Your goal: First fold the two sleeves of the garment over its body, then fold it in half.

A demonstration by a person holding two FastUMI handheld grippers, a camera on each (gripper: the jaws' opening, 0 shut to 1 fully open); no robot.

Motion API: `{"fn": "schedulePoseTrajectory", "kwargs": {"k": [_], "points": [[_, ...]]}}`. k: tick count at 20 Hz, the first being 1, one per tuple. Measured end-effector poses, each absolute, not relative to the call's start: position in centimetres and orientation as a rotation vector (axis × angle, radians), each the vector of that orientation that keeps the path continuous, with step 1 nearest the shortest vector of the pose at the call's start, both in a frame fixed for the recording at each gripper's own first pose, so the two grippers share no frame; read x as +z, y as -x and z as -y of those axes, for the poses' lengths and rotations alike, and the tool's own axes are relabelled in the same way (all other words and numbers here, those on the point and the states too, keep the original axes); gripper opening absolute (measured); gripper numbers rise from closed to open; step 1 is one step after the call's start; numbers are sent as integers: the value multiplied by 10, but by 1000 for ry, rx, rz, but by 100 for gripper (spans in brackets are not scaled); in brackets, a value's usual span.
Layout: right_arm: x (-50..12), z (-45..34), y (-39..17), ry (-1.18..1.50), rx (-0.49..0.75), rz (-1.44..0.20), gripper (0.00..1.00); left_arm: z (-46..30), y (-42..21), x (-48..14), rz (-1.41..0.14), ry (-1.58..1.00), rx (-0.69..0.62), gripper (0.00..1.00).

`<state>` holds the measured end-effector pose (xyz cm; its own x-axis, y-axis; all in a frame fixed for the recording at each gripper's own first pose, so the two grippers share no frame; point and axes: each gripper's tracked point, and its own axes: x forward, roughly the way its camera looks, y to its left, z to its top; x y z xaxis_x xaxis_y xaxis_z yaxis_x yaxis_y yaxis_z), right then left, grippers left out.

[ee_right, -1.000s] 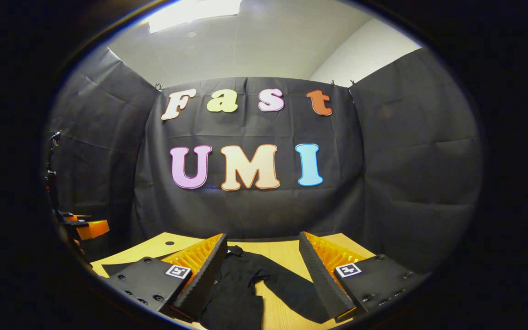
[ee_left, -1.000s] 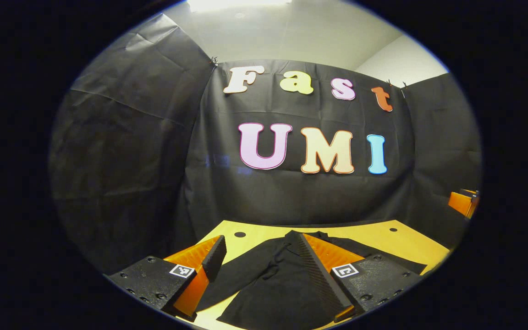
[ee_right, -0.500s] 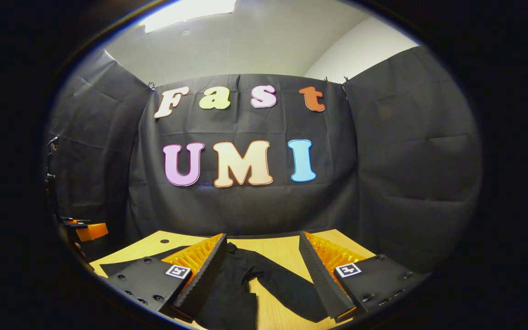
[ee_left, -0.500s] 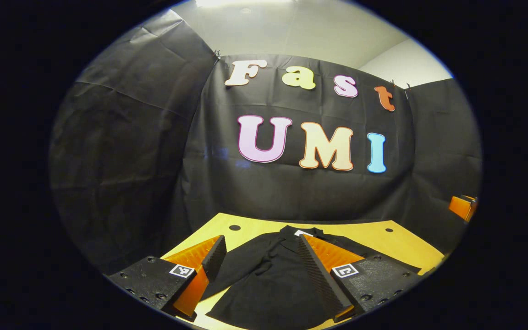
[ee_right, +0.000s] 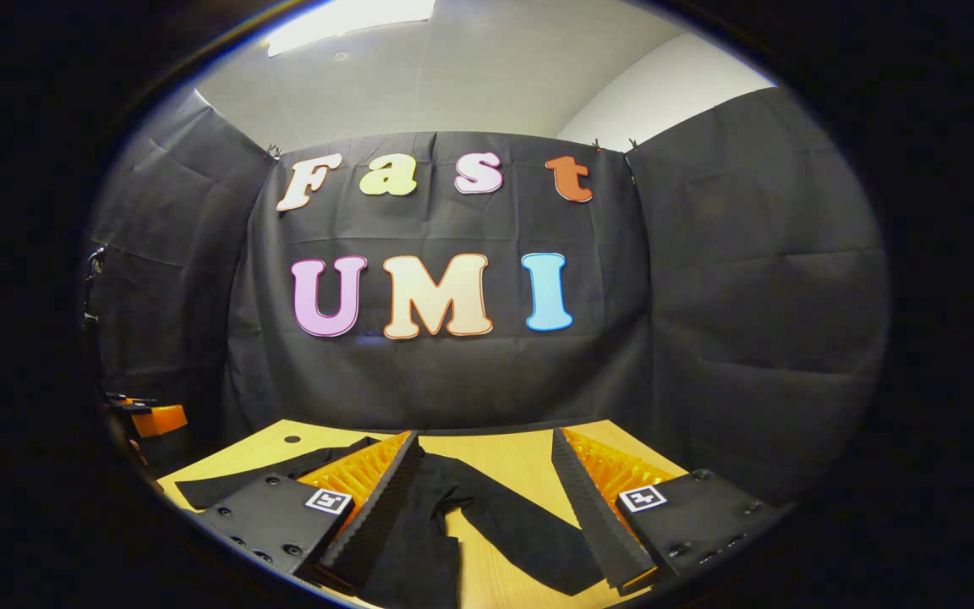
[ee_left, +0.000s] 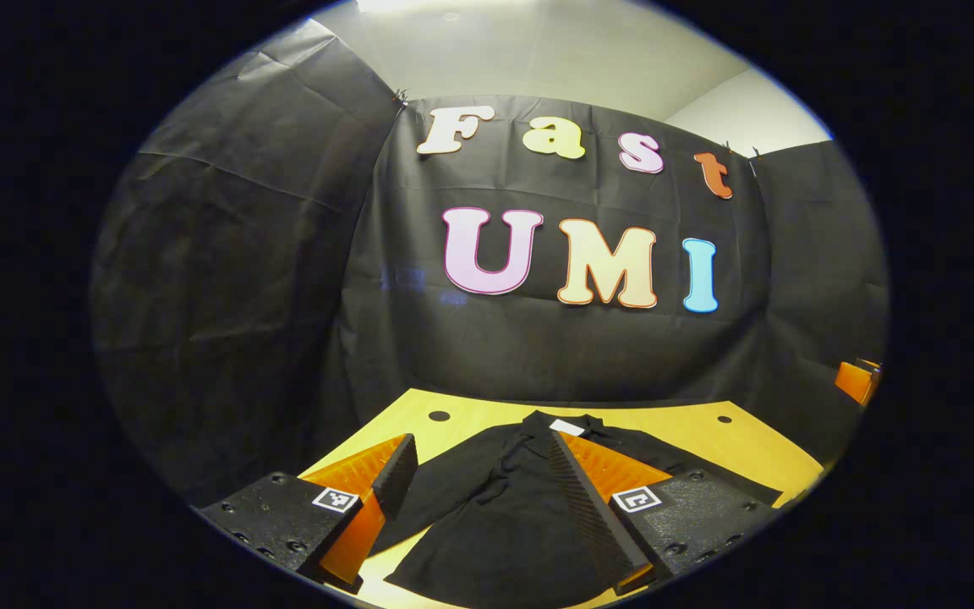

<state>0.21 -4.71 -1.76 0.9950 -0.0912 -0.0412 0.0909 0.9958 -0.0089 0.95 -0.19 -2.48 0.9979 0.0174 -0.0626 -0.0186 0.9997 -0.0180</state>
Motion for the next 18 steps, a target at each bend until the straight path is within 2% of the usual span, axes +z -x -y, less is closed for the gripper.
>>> {"fn": "schedulePoseTrajectory", "kwargs": {"k": [11,18], "points": [[-65,115,-13,-41,-189,-118,98,-40,-6,-26,-73,-38,131,93],[-144,149,-23,-71,-235,-264,98,-45,-5,-37,-105,-54,164,92]]}}
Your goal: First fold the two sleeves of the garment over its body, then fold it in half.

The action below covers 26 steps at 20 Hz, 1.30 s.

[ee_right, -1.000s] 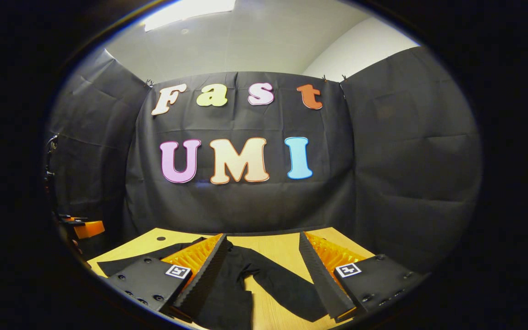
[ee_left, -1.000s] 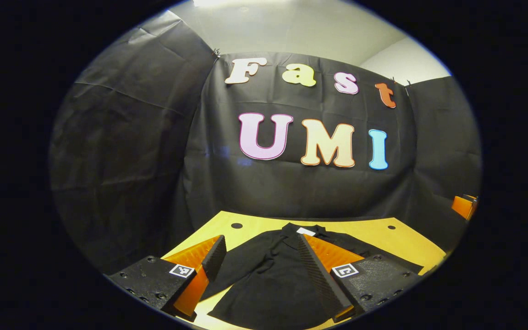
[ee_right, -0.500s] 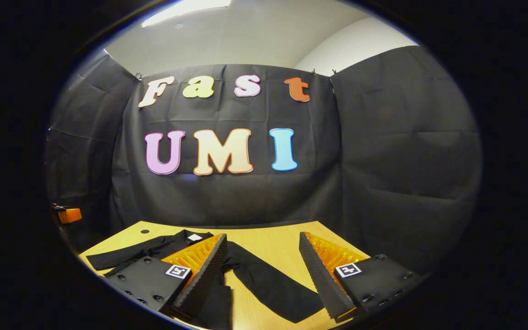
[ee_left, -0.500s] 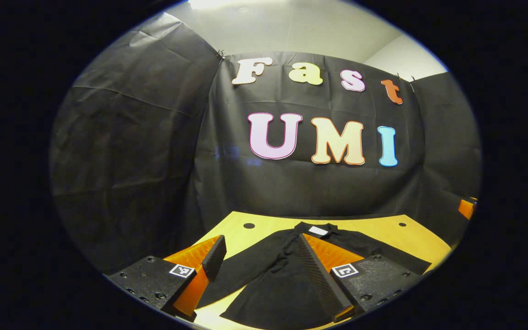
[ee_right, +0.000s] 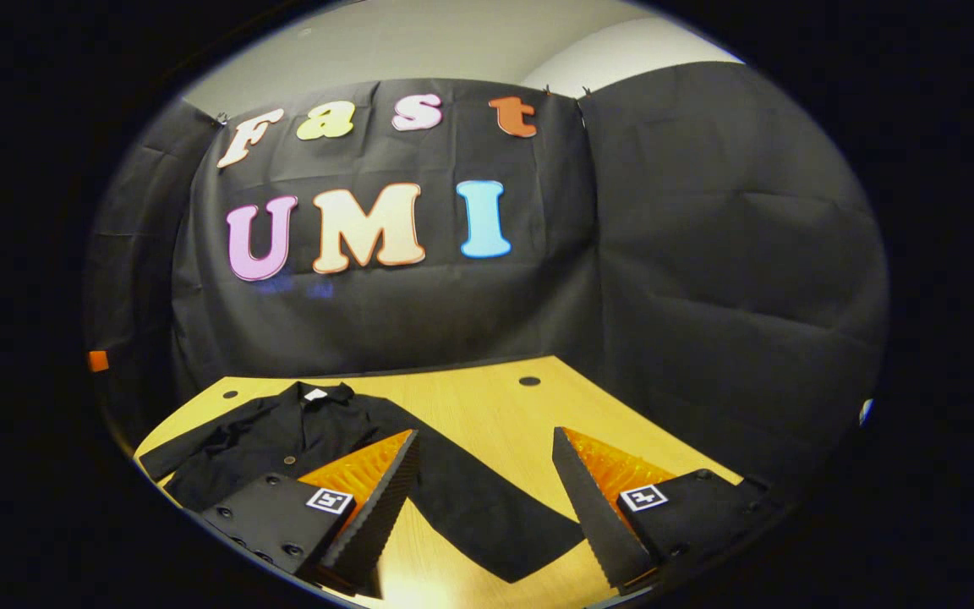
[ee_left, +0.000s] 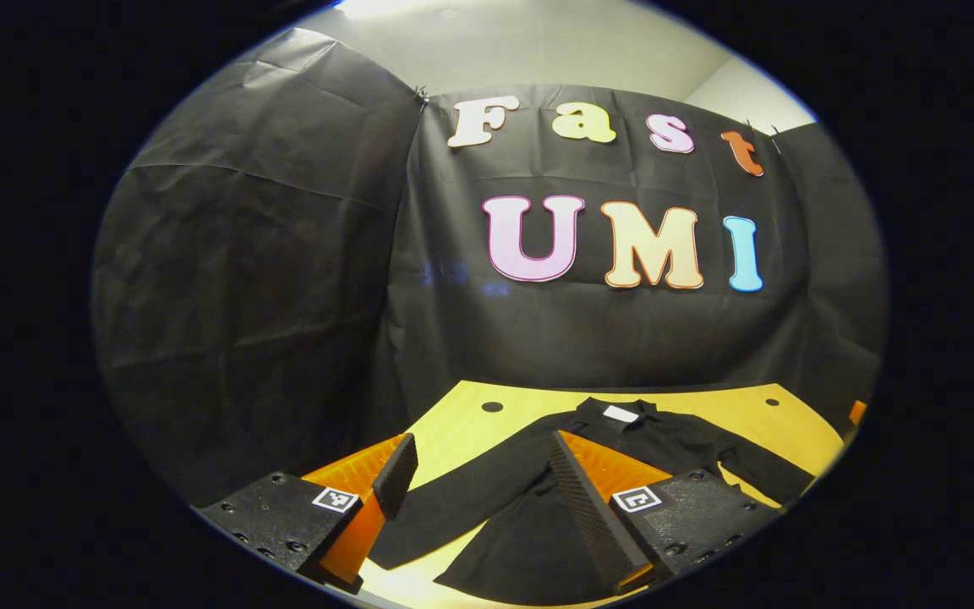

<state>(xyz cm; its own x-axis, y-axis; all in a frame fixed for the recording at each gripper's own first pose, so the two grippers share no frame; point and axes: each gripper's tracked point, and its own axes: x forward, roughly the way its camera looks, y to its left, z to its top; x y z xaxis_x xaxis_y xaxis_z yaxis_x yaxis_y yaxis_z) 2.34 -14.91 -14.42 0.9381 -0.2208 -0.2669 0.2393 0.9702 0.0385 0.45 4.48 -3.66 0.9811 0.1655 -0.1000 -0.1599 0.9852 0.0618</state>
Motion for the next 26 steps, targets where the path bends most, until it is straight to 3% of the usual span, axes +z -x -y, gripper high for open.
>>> {"fn": "schedulePoseTrajectory", "kwargs": {"k": [26], "points": [[-315,199,-37,-116,-264,-636,99,-62,17,-47,-153,-111,259,92]]}}
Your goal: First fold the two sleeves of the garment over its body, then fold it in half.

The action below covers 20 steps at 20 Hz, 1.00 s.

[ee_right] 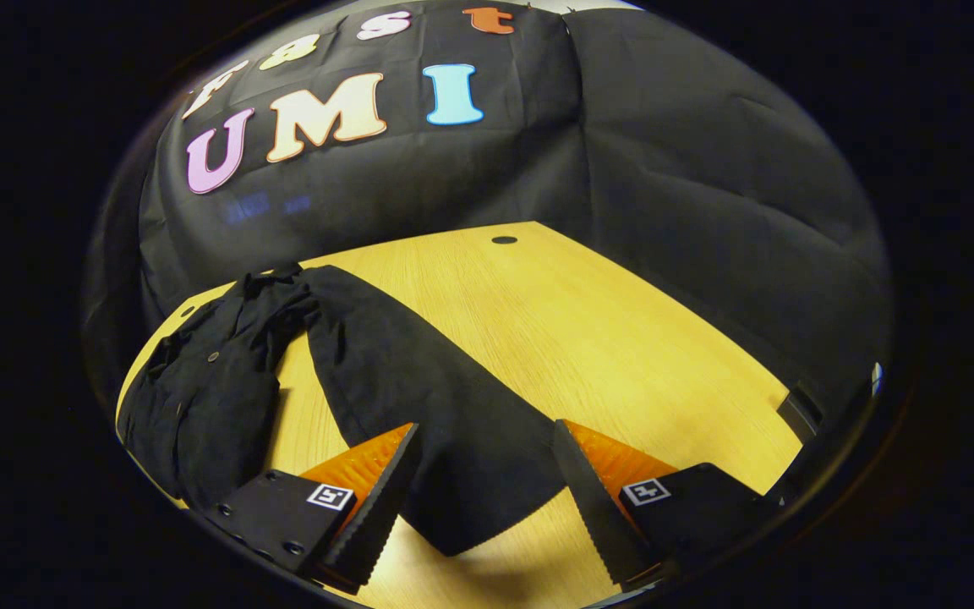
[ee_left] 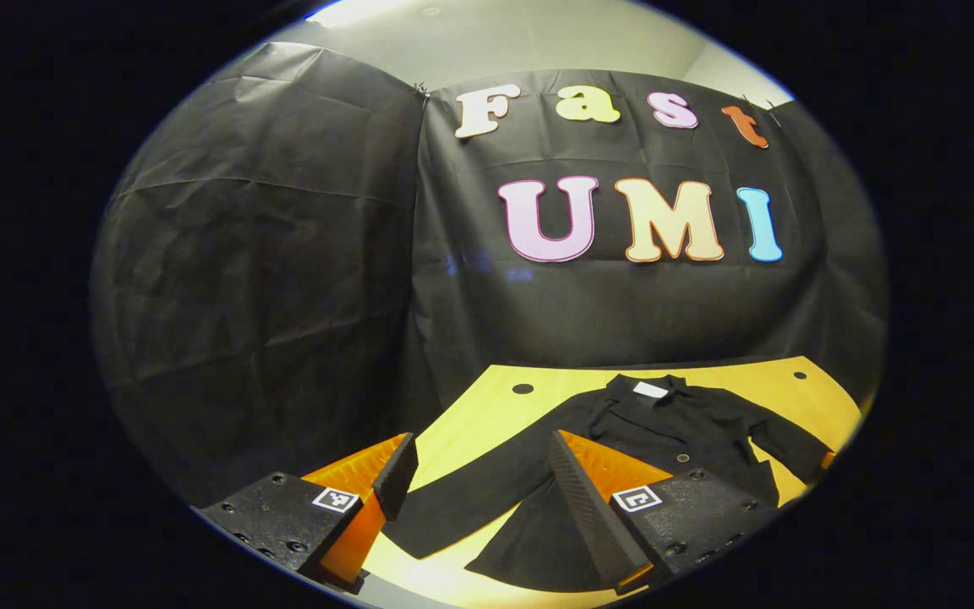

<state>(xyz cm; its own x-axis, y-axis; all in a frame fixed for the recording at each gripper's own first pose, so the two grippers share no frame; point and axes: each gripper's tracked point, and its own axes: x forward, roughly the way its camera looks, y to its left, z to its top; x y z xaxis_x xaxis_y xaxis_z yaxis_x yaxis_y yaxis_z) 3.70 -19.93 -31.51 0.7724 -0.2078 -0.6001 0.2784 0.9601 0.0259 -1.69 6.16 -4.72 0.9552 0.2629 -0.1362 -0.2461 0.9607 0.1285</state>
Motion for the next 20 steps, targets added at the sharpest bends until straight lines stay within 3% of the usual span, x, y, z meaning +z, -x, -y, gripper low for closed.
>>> {"fn": "schedulePoseTrajectory", "kwargs": {"k": [6,15,17,19,20], "points": [[-335,204,-31,-88,-247,-704,98,-61,18,-49,-160,-102,267,92],[-337,205,-32,-73,-234,-669,98,-58,21,-52,-169,-91,254,92],[-337,206,-33,-81,-238,-671,89,-56,24,-53,-172,-89,253,92],[-338,202,-34,-78,-230,-666,88,-55,26,-52,-170,-87,250,92],[-339,202,-35,-73,-231,-661,75,-55,26,-53,-168,-87,249,92]]}}
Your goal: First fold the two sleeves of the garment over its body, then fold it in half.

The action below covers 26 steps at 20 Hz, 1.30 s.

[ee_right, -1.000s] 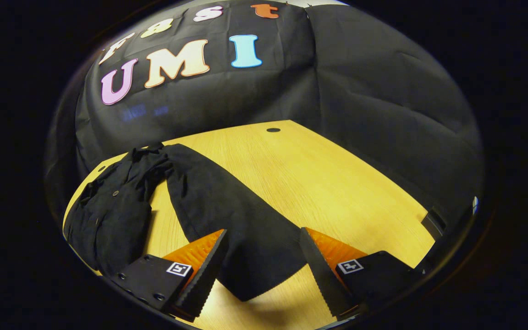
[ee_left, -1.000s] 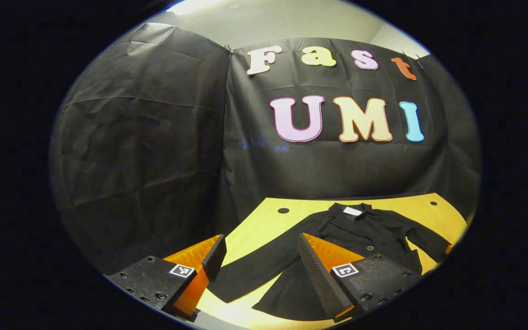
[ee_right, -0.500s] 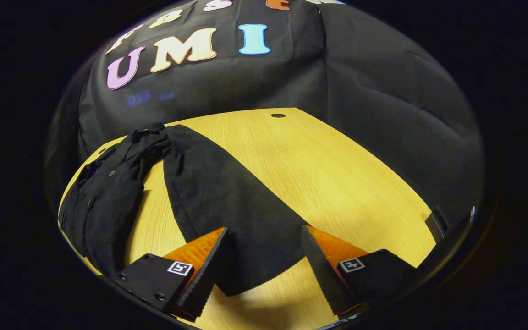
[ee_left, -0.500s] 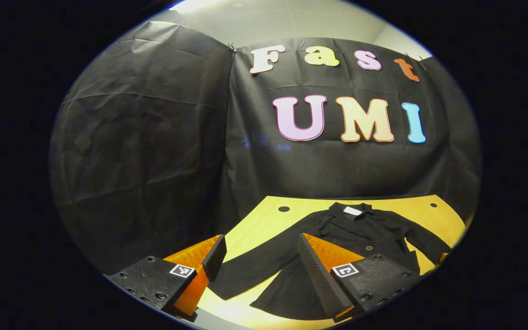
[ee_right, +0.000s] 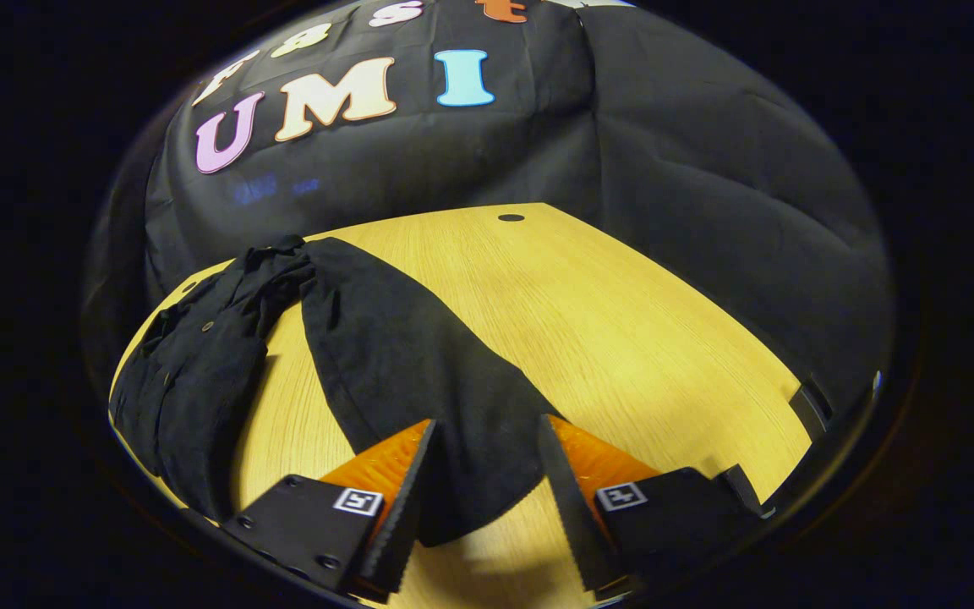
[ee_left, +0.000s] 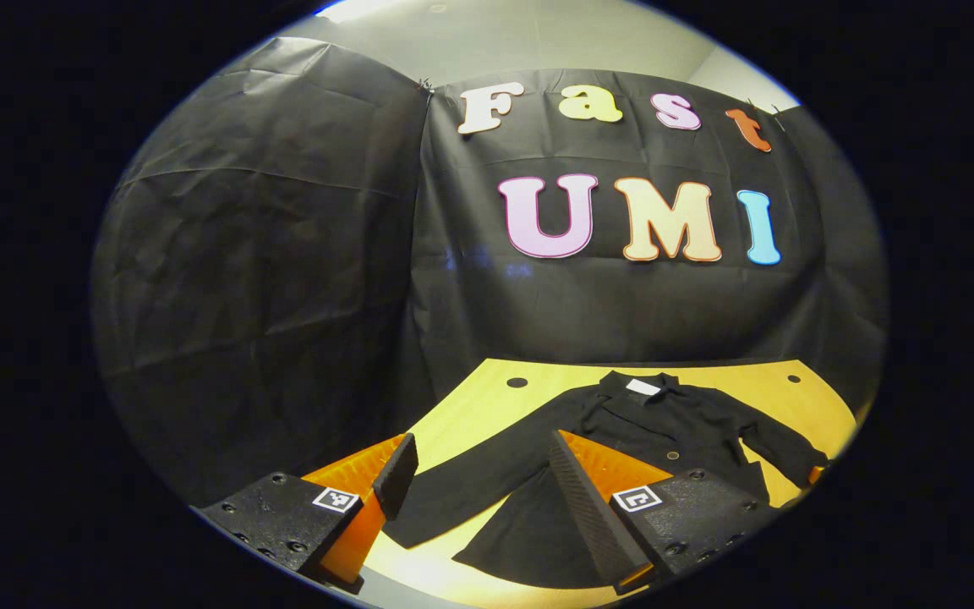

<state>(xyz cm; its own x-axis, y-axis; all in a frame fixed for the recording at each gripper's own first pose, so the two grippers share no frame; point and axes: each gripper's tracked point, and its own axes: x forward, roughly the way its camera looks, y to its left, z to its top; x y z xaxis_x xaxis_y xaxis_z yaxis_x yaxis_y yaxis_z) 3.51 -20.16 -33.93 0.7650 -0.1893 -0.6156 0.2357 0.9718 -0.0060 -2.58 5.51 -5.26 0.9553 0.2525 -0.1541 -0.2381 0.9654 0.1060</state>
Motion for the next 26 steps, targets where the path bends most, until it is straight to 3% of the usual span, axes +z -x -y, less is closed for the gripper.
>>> {"fn": "schedulePoseTrajectory", "kwargs": {"k": [2,10,12,25,26], "points": [[-341,198,-36,-82,-226,-665,70,-55,27,-54,-170,-89,249,92],[-342,186,-37,-106,-226,-677,14,-56,33,-61,-188,-91,242,92],[-344,187,-36,-82,-233,-689,8,-55,33,-61,-189,-93,239,92],[-342,184,-34,-106,-217,-748,8,-55,33,-67,-200,-79,239,92],[-341,183,-32,-113,-210,-749,3,-56,33,-67,-200,-77,243,92]]}}
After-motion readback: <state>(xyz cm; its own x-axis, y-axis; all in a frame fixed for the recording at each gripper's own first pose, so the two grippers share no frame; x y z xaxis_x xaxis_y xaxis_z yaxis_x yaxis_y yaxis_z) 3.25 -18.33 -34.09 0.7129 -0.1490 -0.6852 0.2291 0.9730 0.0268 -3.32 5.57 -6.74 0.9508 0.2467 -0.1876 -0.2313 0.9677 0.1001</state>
